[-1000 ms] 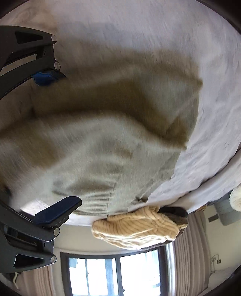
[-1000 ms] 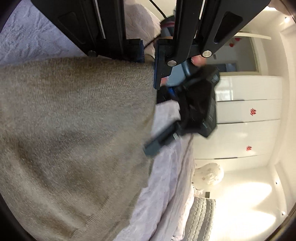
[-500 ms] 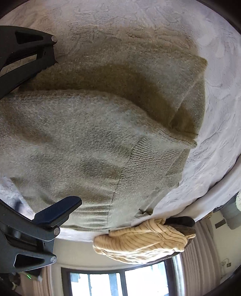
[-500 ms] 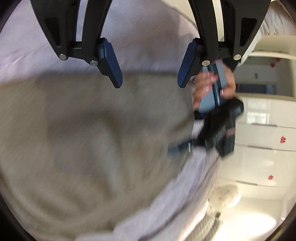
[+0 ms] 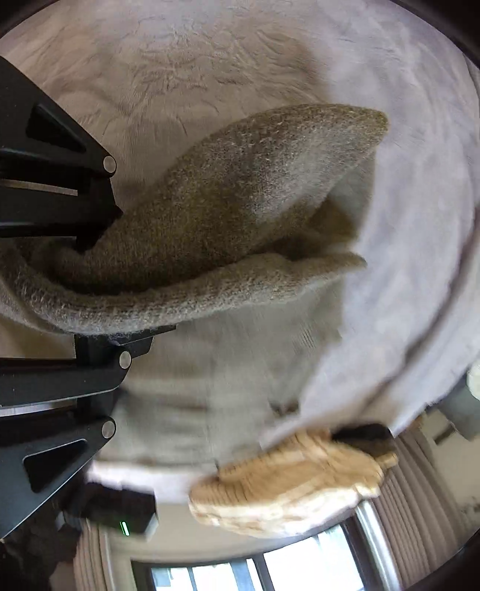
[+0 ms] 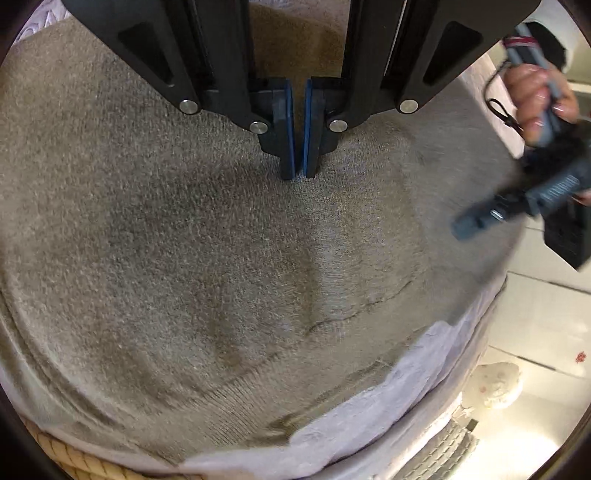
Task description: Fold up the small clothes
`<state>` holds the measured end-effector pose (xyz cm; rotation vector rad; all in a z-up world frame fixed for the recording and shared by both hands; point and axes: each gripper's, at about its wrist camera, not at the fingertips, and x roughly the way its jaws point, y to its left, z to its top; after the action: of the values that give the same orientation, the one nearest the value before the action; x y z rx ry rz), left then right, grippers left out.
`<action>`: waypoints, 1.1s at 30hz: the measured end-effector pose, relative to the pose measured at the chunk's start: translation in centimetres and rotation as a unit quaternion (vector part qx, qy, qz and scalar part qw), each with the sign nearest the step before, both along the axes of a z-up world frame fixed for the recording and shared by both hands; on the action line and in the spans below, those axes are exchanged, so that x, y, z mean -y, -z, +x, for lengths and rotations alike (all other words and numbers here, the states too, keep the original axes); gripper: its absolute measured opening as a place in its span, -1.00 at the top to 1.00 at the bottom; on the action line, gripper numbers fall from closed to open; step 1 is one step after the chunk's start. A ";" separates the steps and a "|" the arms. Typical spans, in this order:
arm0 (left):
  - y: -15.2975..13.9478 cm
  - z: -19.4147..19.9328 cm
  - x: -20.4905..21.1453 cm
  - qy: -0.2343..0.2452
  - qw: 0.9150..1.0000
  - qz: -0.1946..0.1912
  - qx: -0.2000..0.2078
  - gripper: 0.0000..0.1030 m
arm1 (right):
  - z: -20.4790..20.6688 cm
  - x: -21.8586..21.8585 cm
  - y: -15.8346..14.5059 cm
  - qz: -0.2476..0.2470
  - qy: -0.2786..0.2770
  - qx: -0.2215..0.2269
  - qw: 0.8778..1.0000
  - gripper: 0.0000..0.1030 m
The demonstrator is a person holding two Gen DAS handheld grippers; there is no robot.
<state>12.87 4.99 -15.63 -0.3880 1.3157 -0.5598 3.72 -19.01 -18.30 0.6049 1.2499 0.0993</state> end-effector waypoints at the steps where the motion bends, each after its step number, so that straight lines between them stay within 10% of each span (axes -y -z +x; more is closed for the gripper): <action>1: -1.1 0.0 0.5 0.001 1.000 -0.012 0.006 0.54 | -0.2 0.0 0.0 0.008 0.000 0.003 1.000 0.91; 12: -9.6 -2.5 15.7 0.118 0.988 -0.024 0.097 0.54 | -7.6 9.4 -1.8 0.118 0.079 0.065 0.988 0.89; 19: -5.6 -6.7 28.5 0.223 0.965 0.061 0.127 0.47 | -13.9 17.4 0.2 0.147 0.170 0.056 0.973 0.89; 25: -2.9 -8.0 30.1 0.226 0.967 0.053 0.106 -0.34 | -16.8 19.6 2.2 0.184 0.176 0.053 0.966 0.89; 30: -5.3 -8.8 28.7 0.236 0.960 0.045 0.141 -0.39 | -15.6 20.5 2.1 0.216 0.209 0.074 0.951 0.86; 33: -7.3 -8.1 26.5 0.211 0.962 0.038 0.167 -0.39 | -16.9 23.2 3.1 0.303 0.260 0.099 0.912 0.21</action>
<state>4.75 -21.52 -8.34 0.0580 1.0883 -0.8864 -13.16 -42.22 -21.36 1.4147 0.8123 0.0994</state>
